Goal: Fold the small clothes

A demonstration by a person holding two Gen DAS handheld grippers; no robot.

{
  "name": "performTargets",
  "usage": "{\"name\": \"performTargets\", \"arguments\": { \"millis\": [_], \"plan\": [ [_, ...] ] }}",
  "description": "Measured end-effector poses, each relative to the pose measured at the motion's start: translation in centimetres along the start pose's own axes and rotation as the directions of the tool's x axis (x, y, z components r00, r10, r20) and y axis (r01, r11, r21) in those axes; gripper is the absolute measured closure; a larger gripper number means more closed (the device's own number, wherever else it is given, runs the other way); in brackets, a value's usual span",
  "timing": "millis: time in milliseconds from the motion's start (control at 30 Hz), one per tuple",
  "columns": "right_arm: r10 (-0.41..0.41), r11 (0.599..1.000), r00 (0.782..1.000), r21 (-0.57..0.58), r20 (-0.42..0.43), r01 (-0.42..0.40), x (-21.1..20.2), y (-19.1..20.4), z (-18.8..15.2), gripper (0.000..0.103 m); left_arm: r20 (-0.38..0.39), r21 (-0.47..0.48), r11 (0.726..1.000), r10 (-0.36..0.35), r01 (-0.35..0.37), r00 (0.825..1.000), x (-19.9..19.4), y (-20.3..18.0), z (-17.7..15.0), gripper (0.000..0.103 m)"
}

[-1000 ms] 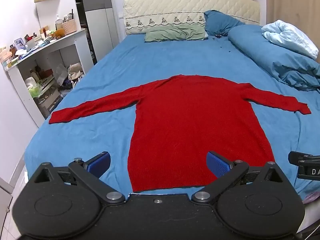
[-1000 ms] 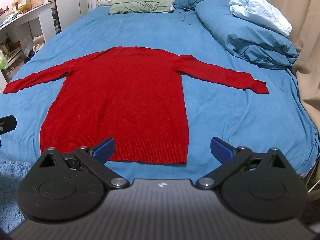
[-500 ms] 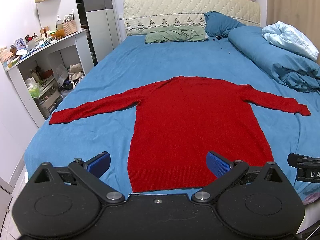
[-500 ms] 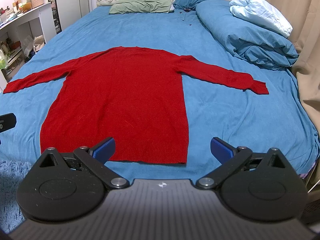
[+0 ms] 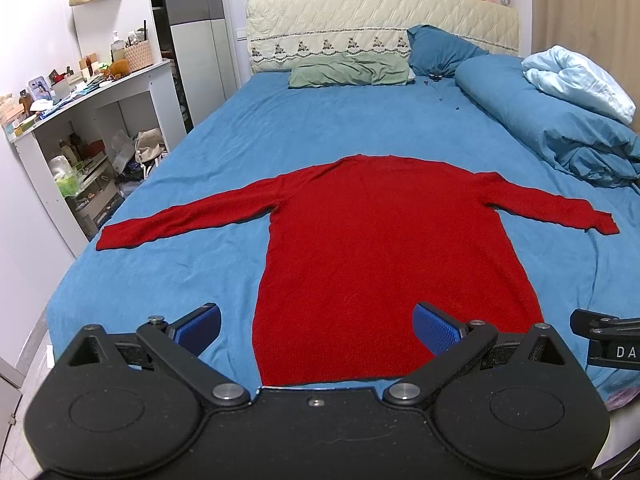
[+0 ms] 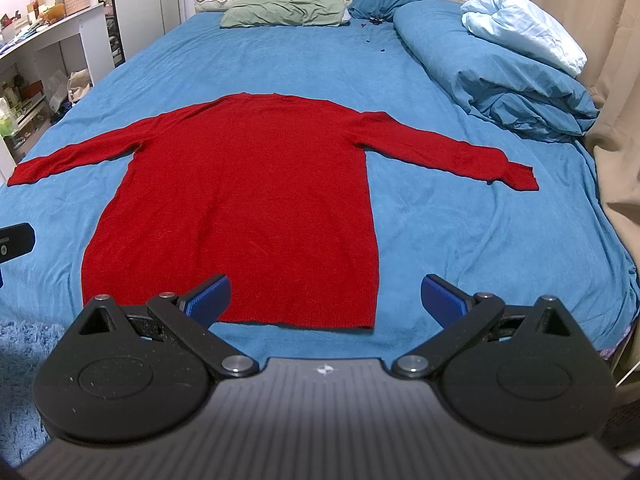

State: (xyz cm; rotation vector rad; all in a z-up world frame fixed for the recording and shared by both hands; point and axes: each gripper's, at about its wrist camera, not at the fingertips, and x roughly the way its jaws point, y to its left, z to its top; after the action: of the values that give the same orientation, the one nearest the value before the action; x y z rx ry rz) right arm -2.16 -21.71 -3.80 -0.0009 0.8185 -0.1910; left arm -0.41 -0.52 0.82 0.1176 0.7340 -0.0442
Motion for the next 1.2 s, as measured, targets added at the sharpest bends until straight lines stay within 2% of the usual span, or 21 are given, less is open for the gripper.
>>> {"name": "performTargets", "arguments": {
  "millis": [1200],
  "plan": [
    [0.0,1.0,1.0,-0.003,0.005,0.001,-0.57,0.19,0.29,0.0,0.01,-0.005,1.0,-0.007,0.007,1.0,-0.18,0.16,0.11,0.0]
  ]
}}
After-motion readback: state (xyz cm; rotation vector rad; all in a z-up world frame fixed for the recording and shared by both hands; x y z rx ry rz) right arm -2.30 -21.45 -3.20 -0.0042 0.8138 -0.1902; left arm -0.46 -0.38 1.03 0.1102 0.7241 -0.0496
